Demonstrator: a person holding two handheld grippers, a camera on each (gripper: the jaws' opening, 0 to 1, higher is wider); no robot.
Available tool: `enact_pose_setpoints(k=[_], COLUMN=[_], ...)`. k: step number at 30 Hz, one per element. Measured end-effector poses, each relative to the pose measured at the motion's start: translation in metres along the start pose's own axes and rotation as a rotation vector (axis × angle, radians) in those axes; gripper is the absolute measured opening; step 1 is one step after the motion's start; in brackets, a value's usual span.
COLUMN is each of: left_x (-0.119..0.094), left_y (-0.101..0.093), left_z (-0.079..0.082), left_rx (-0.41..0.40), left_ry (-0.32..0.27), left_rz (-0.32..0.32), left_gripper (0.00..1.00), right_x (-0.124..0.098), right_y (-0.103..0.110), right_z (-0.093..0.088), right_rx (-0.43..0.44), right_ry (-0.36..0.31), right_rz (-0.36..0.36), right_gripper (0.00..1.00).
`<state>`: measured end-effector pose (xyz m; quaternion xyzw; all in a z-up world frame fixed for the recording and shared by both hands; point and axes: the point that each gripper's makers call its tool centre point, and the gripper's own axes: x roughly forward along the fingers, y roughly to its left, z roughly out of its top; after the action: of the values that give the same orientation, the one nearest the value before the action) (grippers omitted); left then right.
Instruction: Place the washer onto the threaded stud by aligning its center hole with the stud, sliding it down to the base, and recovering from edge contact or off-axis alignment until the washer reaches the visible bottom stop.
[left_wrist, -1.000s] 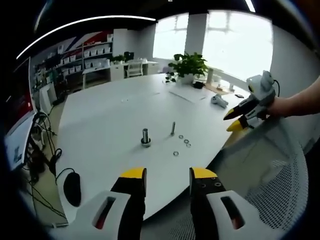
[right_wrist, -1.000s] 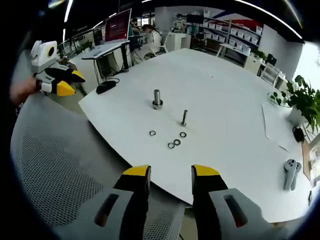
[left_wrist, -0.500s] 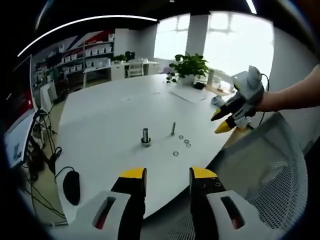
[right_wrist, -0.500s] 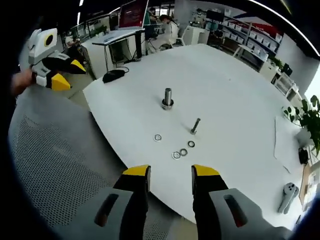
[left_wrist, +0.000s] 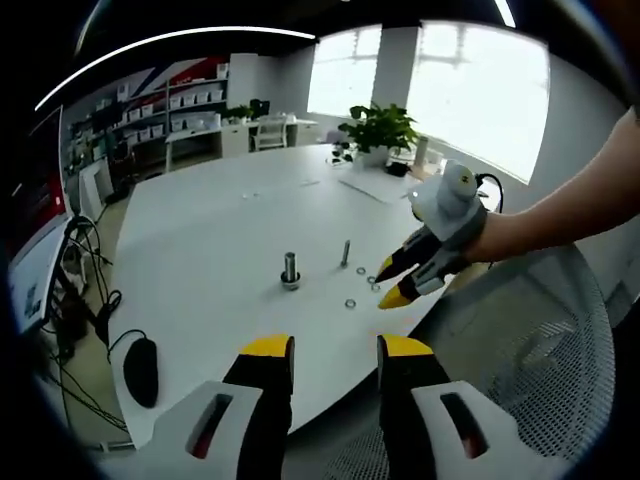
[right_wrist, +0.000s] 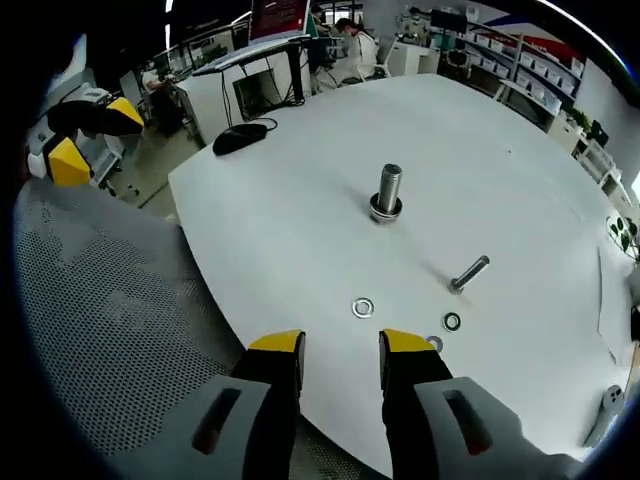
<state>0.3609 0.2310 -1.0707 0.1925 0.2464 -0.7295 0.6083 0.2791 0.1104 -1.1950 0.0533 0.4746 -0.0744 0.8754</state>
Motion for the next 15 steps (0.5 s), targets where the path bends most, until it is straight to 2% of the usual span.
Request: enact_pose_setpoints(k=[4,8,9,15], left_x=[0.000,0.000,-0.001,-0.001], left_y=[0.001,0.001,0.000,-0.001], left_z=[-0.002,-0.001,0.000,-0.001], left_rx=[-0.001,-0.001,-0.003,-0.001], left_ry=[0.012,0.004,0.003,0.011], left_rz=[-0.001,-0.002,-0.002,-0.005], left_gripper=[0.31,0.31,0.30,0.30], right_x=[0.011,0.015,0.016,0.028], right_y=[0.001,0.001,0.001,0.003], right_z=[-0.001,0.005,0.004,0.001], right_rx=[0.006,0.151,0.159,0.113], right_ry=[0.021,-0.027,-0.027,0.010], right_rz=[0.013,-0.003,-0.008,0.005], right_gripper=[0.32,0.32,0.32,0.32])
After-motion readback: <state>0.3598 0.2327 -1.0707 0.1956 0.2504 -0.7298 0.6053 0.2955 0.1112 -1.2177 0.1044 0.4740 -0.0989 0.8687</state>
